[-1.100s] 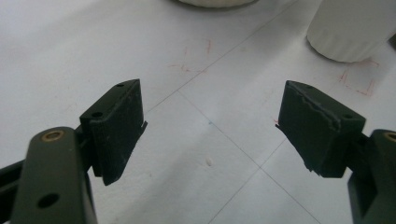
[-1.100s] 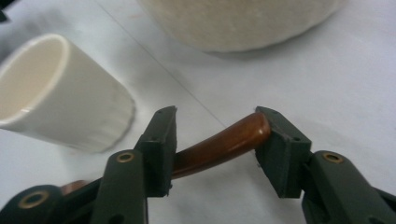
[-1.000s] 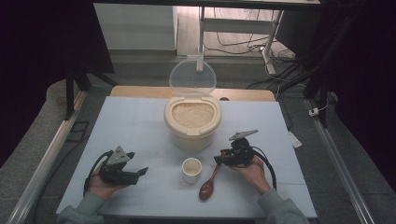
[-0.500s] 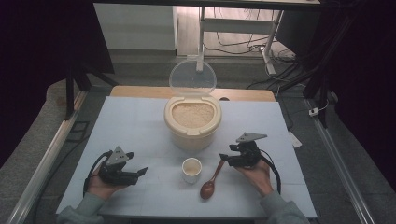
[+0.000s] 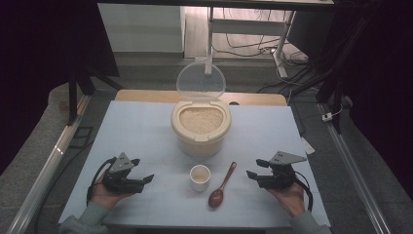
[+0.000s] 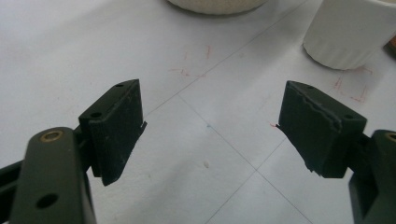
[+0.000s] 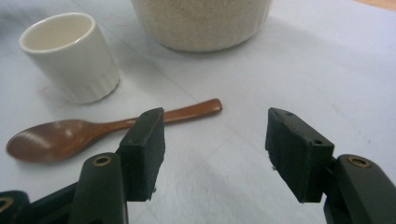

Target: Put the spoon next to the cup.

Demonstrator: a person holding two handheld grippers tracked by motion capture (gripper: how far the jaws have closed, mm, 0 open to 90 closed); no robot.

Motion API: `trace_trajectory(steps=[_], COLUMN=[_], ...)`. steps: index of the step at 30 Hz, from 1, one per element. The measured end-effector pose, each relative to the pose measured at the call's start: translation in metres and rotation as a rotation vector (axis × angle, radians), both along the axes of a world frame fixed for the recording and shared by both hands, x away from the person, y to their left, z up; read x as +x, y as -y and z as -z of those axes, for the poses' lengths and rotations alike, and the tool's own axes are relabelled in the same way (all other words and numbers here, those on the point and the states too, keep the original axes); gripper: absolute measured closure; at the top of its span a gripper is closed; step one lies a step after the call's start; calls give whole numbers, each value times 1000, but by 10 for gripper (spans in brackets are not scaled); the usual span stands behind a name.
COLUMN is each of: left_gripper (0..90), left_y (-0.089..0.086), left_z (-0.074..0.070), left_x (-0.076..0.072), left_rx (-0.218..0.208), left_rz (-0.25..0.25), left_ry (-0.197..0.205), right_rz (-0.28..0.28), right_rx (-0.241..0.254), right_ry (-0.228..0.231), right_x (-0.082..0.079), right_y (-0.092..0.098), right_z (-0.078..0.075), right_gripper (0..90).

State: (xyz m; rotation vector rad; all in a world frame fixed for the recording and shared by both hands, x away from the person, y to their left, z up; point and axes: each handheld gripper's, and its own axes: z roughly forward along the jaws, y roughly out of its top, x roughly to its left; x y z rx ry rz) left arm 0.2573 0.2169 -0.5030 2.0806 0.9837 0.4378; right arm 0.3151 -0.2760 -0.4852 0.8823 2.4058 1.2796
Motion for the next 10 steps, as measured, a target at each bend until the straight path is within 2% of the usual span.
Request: trace_trajectory(steps=[5, 10], left_gripper=[217, 216], left_y=[-1, -1], left_z=[0, -1], left_x=[0, 0], left_rx=[-5, -10], left_rz=[-2, -2], left_ry=[4, 8], right_rz=[5, -6], right_rx=[4, 7], right_ry=[-1, 13], right_x=[-4, -5], right_y=[10, 10], right_z=[1, 1], right_gripper=[380, 378])
